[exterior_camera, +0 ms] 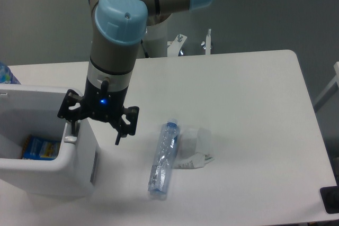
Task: Open the trash can
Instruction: 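Raise the gripper and move it away from the open trash can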
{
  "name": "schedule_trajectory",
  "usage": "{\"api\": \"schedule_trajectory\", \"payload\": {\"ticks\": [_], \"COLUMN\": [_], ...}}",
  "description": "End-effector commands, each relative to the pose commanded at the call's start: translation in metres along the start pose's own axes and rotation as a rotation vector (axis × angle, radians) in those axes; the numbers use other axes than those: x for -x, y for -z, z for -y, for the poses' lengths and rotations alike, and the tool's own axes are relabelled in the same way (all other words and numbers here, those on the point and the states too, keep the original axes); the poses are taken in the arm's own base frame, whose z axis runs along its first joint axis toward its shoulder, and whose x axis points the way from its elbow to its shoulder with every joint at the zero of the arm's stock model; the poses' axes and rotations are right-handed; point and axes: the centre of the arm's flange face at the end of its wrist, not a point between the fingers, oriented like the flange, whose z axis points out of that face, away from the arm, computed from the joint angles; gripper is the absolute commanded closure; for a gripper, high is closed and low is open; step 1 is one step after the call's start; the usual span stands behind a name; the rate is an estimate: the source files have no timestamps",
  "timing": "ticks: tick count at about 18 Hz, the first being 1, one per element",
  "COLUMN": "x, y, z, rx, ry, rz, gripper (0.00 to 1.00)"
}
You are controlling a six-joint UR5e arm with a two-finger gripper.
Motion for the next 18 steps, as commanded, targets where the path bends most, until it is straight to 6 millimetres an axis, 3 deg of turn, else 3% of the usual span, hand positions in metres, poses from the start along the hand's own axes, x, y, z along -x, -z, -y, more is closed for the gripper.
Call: {"api": "schedule_trajectory", "payload": {"ticks": [2,7,10,13,18], "x": [0.011,0.106,0.166,0.226,0.299], "y": [0.006,0.039,0.05,0.044,0.021], "z": [0.001,-0.006,-0.026,-0.047,-0.076], "rx": [-0.012,-0.114,-0.106,-0.054,0.102], "ry": [0.003,0.072,0.041,-0.012,-0.124], "rz": [0.009,0.097,0.136,0.184,0.27], "gripper": [0.0,0.0,0.0,0.0,0.0]}}
